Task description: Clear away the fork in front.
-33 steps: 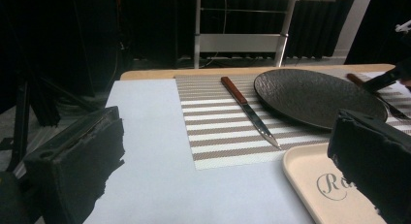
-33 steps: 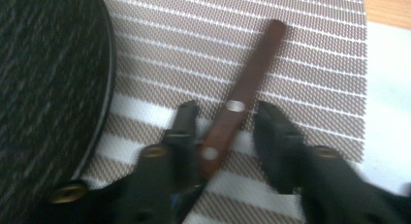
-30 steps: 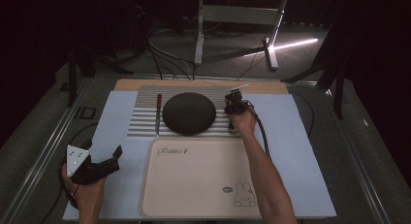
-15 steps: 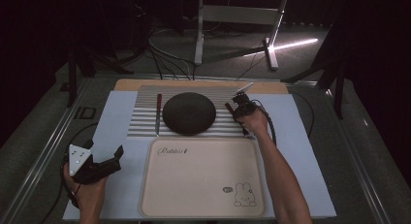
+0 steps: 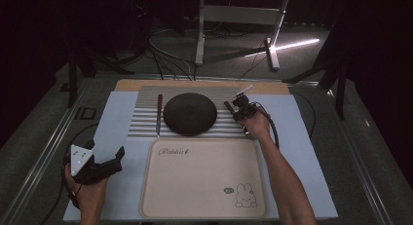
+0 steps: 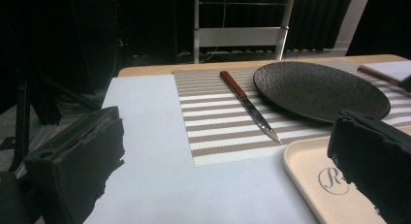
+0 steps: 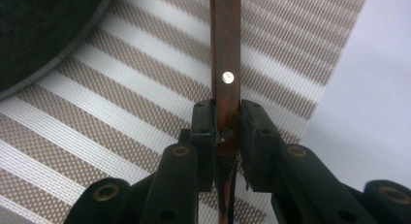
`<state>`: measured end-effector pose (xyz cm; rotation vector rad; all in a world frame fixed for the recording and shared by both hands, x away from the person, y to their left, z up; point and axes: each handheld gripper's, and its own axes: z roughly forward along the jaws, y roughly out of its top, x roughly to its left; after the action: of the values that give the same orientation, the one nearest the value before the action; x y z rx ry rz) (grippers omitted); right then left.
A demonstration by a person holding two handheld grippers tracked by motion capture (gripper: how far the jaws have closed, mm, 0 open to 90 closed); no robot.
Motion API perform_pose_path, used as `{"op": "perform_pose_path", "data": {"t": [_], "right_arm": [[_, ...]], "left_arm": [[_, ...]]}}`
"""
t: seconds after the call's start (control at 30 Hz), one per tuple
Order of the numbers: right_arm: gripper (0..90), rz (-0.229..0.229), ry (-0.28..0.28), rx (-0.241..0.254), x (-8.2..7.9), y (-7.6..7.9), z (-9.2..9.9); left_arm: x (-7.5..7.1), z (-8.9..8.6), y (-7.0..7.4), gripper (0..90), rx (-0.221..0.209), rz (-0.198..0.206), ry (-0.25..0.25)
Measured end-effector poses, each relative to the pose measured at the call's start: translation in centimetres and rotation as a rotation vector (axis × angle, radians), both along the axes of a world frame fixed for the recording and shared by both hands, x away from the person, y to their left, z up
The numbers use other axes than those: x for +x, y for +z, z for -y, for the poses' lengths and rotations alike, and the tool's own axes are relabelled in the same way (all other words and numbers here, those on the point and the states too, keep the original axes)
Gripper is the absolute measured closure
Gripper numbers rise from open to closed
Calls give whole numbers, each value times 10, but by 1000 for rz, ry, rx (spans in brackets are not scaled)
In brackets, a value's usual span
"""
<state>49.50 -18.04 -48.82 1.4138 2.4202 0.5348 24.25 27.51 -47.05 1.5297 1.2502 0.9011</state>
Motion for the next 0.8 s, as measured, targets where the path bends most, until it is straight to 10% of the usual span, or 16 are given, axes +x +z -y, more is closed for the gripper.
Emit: {"op": "perform_pose_path", "data": {"t": [0.5,0.8], "right_arm": [[777,325,70,185,-37,37,10],[776,410,61,260,-61,47,13]], "left_arm": [[1,3,-1,1,13,-9,-16],[2,10,-2,1,19,-25,-39]]}}
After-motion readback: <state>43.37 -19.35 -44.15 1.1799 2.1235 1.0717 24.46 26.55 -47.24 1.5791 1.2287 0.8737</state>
